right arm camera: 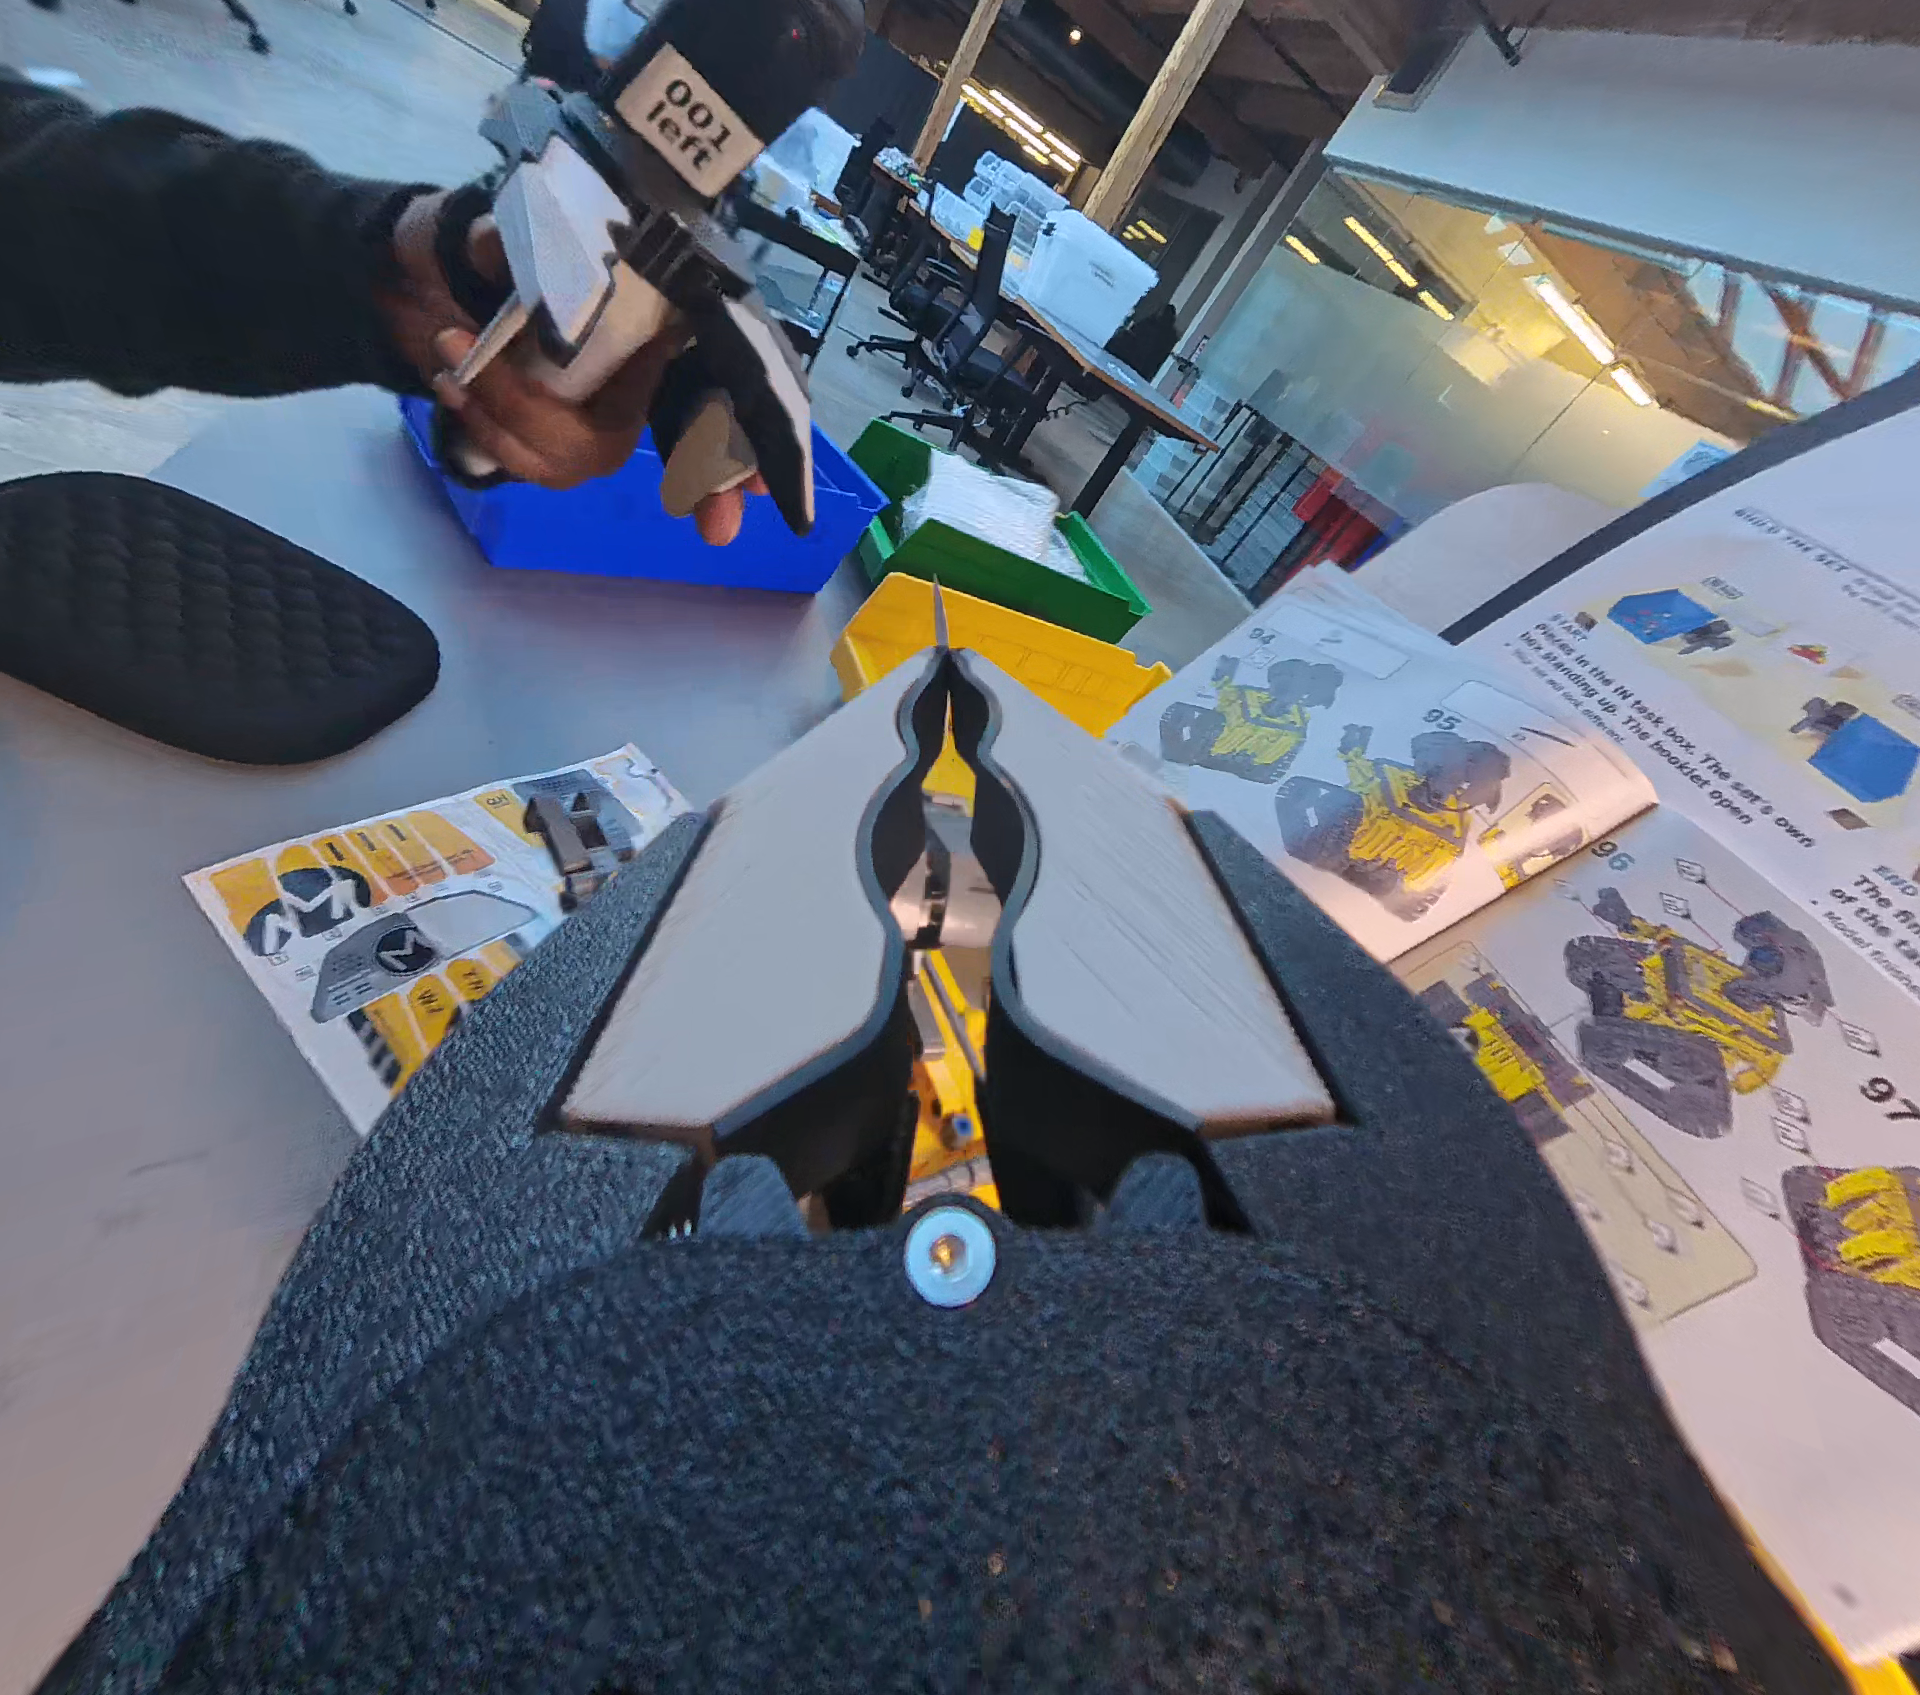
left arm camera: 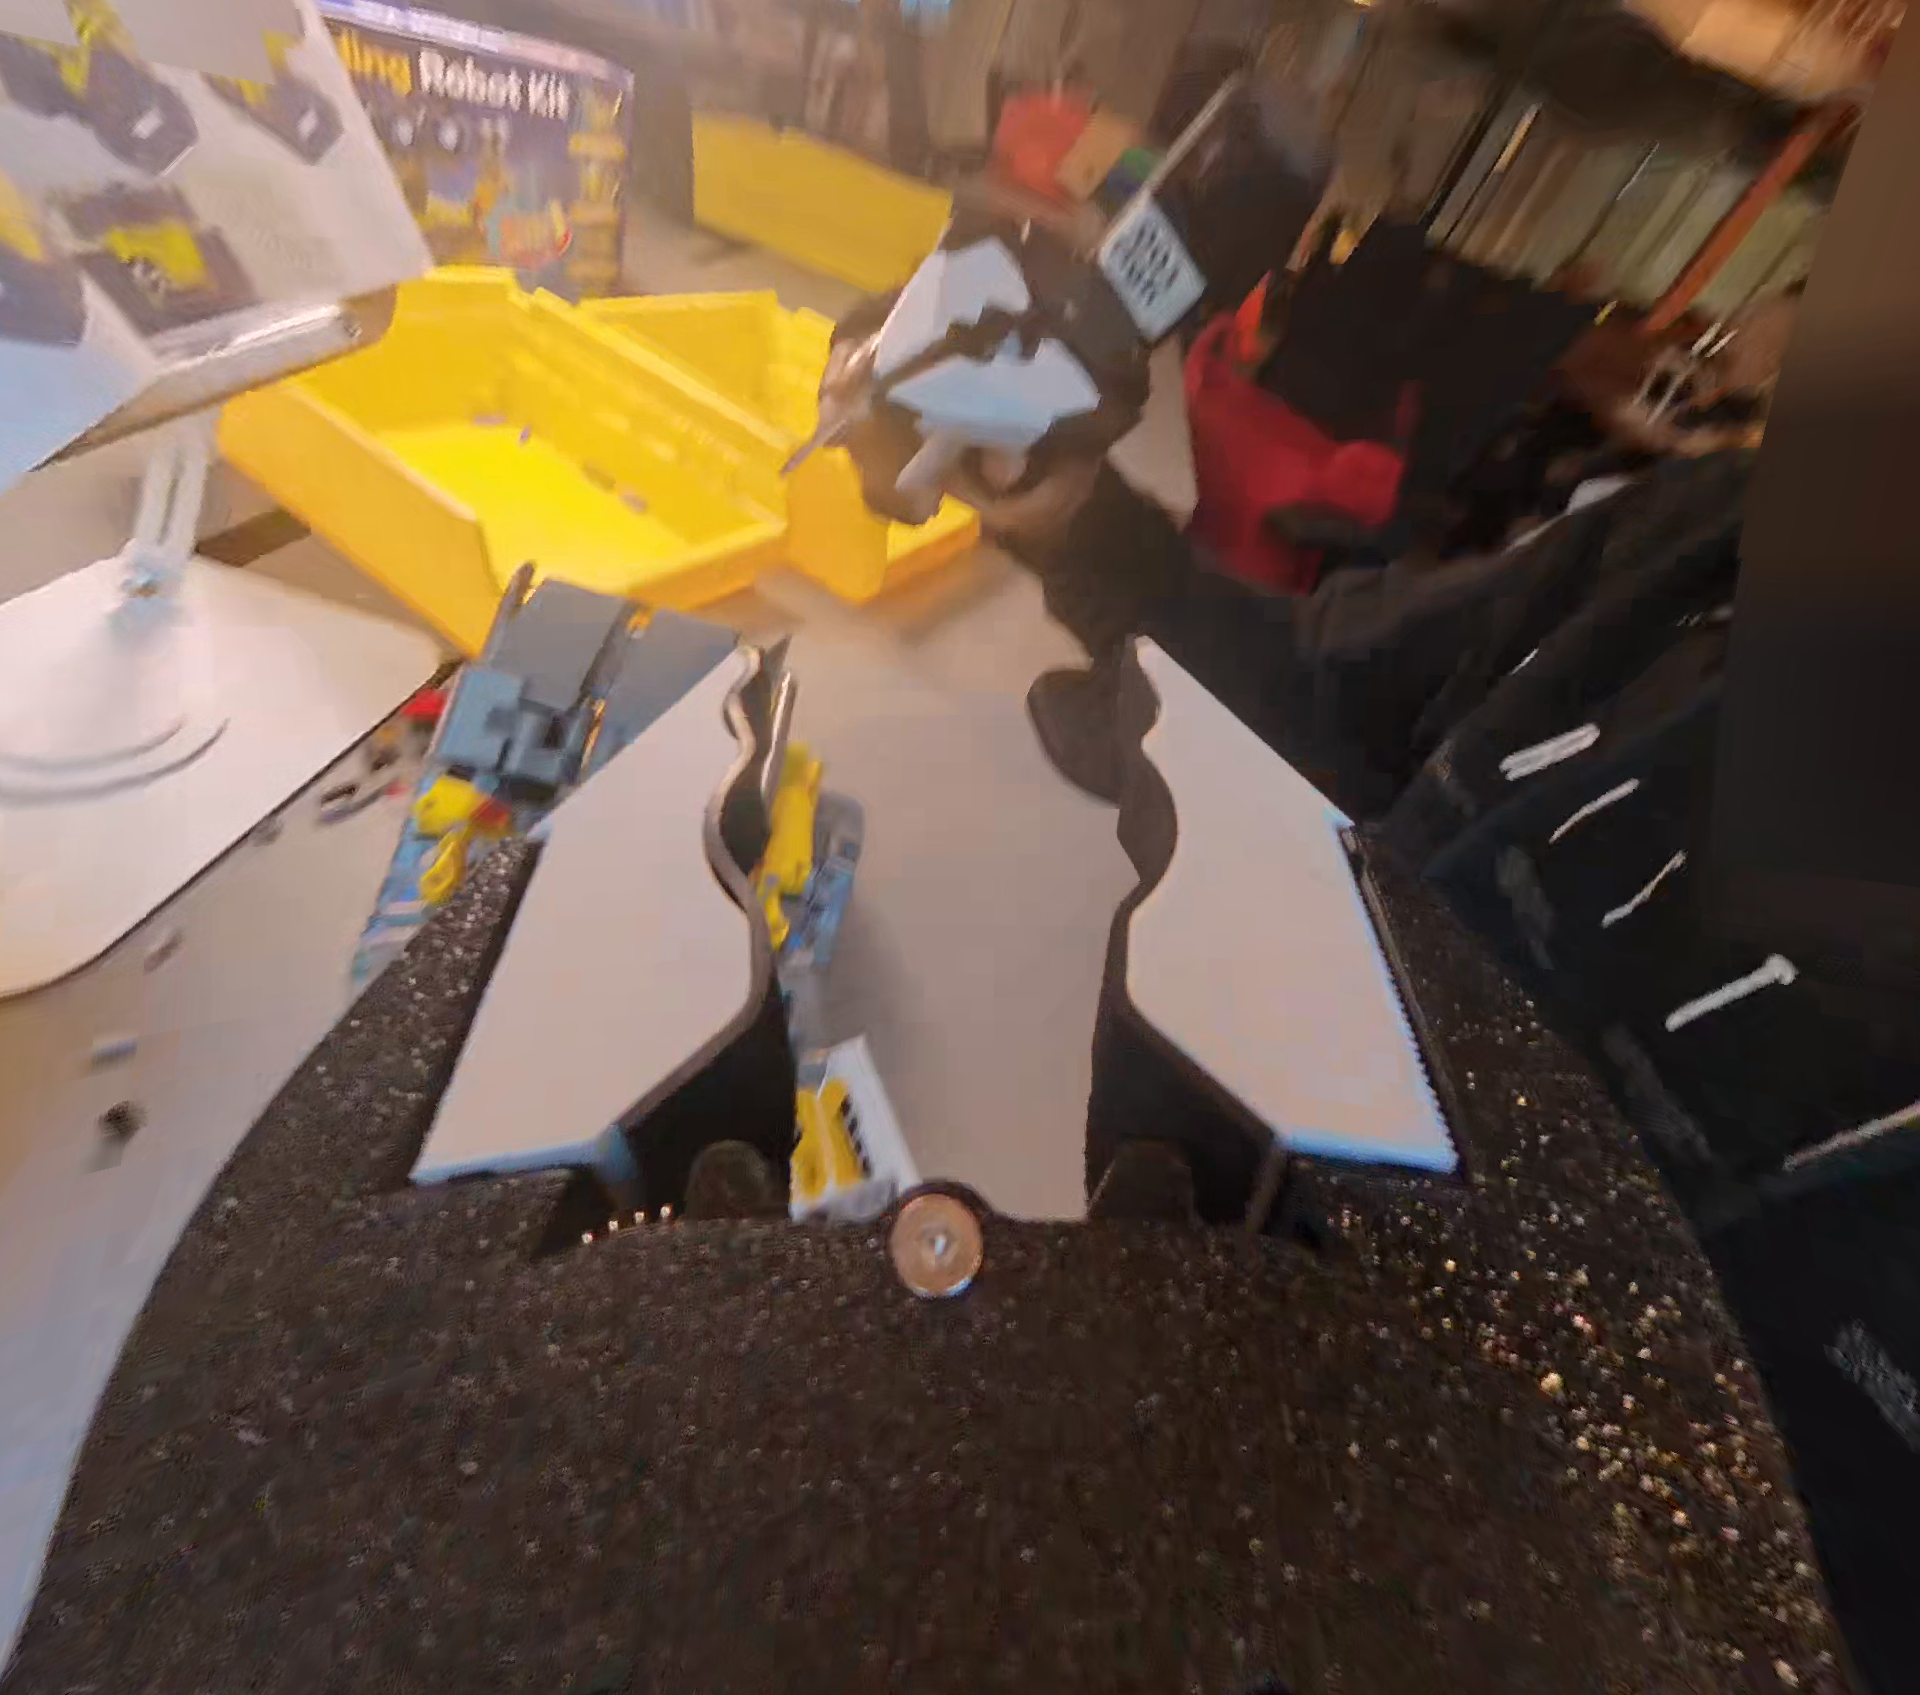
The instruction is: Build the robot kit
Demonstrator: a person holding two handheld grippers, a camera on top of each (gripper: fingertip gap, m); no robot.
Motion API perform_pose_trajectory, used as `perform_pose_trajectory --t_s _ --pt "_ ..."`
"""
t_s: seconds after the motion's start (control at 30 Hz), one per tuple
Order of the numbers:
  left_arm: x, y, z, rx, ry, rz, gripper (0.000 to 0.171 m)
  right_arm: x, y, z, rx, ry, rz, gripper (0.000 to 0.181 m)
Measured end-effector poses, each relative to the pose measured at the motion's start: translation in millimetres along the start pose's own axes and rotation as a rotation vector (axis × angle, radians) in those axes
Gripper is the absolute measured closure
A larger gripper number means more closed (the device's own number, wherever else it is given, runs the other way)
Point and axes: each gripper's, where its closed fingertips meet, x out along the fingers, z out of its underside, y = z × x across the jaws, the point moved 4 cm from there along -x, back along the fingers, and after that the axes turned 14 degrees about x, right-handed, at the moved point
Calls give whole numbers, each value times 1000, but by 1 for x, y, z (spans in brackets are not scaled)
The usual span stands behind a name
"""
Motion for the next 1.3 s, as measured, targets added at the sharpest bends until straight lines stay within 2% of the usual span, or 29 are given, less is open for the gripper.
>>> perform_pose_trajectory --t_s 0.1,0.17,0.37,0.53,0.7,0.93,1.03,1.17,1.23,1.27,1.3 --pt "19 -12 -12 -98 217 42 115 2 3 -6 -134 48 130 181" --pt "28 -28 -20 -175 307 52 118 0 6 -9 -251 76 232 181" --pt "63 -49 -31 -231 316 70 128 -4 12 -10 -656 58 542 181" --pt "77 -55 -32 -264 337 34 144 3 8 1 -863 25 625 181" --pt "76 -60 -23 -314 322 -20 152 8 9 9 -897 7 639 181" --pt "79 -61 -19 -390 333 13 161 9 9 12 -917 -5 642 181" --pt "79 -61 -18 -390 333 17 170 10 8 13 -922 -10 640 181" --pt "78 -62 -18 -330 312 -1 171 12 7 16 -901 -16 622 180" --pt "77 -62 -18 -247 283 -19 171 16 7 18 -830 -18 574 167" --pt "74 -63 -19 -193 274 -42 171 18 6 20 -762 -25 523 153" --pt "71 -63 -21 -141 268 -50 171 18 3 19 -681 -7 469 147"
